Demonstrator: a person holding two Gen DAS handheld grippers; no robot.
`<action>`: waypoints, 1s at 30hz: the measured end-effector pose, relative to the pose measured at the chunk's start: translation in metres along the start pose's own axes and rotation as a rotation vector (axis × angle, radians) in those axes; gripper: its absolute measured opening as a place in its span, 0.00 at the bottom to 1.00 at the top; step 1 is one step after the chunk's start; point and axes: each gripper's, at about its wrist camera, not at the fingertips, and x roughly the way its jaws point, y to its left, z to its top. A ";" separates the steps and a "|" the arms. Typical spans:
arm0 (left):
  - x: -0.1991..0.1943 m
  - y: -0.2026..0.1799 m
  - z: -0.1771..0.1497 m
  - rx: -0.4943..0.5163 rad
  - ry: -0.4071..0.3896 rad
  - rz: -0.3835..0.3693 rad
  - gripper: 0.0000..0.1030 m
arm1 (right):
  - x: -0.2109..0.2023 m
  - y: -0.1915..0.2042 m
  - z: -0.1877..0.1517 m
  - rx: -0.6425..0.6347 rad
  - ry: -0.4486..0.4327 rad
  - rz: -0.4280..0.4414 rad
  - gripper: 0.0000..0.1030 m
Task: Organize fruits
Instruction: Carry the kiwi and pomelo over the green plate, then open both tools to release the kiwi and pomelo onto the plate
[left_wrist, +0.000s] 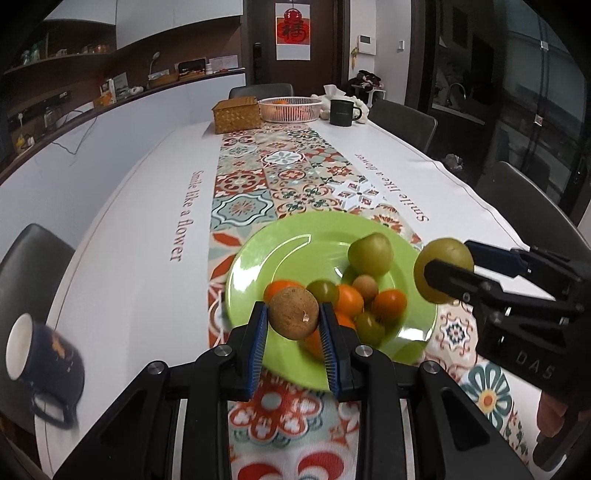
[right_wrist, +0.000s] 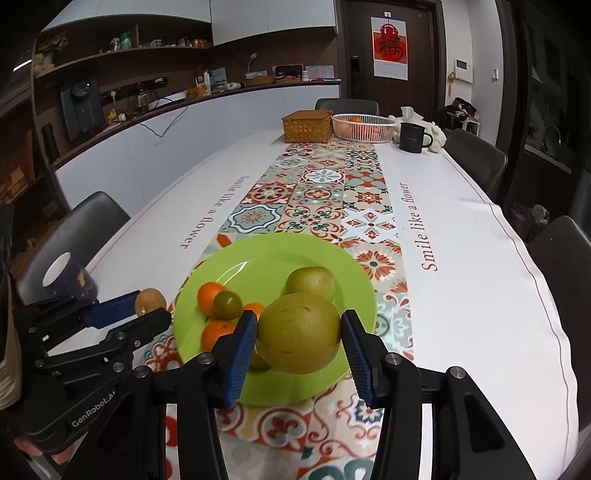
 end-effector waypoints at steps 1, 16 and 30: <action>0.005 -0.001 0.004 0.002 -0.002 -0.003 0.28 | 0.003 -0.002 0.001 0.001 0.003 -0.003 0.47; 0.060 -0.013 0.034 0.023 0.026 -0.051 0.38 | 0.048 -0.026 0.006 0.012 0.072 -0.003 0.47; 0.018 0.013 0.004 -0.063 0.027 0.070 0.58 | 0.029 -0.021 0.002 -0.011 0.023 -0.022 0.57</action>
